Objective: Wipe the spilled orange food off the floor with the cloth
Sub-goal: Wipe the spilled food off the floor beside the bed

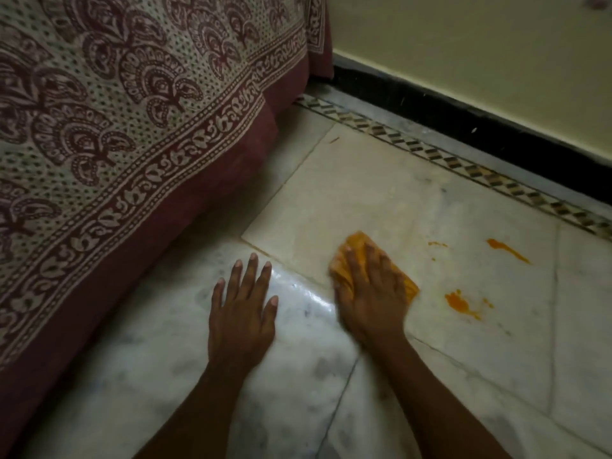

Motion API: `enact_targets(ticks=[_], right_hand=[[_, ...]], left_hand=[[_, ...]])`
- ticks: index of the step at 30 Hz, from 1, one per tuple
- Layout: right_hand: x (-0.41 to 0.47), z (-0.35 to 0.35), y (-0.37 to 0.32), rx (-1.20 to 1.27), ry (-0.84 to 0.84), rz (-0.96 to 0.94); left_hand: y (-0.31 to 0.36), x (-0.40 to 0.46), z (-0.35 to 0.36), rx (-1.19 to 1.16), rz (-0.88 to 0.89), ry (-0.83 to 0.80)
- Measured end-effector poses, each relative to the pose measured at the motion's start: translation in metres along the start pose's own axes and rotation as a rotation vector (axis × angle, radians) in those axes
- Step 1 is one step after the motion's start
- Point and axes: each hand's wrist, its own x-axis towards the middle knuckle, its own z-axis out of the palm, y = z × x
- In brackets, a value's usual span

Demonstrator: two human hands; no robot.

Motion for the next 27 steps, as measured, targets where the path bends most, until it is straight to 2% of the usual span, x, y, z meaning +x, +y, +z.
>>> enact_targets(ticks=[2,4,7,10,13,15,18,22,27], right_hand=[[-0.009,-0.005,0.02,-0.029,0.036,0.136],[-0.002,-0.001,0.021,-0.074,0.04,0.193],[-0.001,0.007,0.014,-0.073,0.06,0.191],[-0.007,0.008,0.016,-0.054,0.089,0.161],[-0.006,0.008,0.02,-0.048,0.118,0.168],[-0.008,0.008,0.023,-0.017,0.115,0.144],[-0.01,0.007,0.028,-0.001,0.14,0.11],[0.0,0.006,0.043,0.006,0.124,0.042],[0.027,0.014,0.046,0.007,0.189,0.176]], left_hand=[[0.0,0.0,-0.001,-0.023,-0.008,0.003],[0.0,0.002,-0.003,-0.056,-0.011,0.002],[0.0,-0.002,-0.001,-0.09,0.044,0.005],[0.005,-0.02,-0.001,-0.189,0.2,0.111],[0.033,0.006,0.002,-0.268,0.294,0.084],[0.061,0.038,0.007,-0.223,0.281,0.031],[0.093,0.072,0.023,-0.181,0.171,-0.045],[0.103,0.066,0.041,-0.023,0.152,0.033],[0.105,0.075,0.043,-0.005,0.135,0.04]])
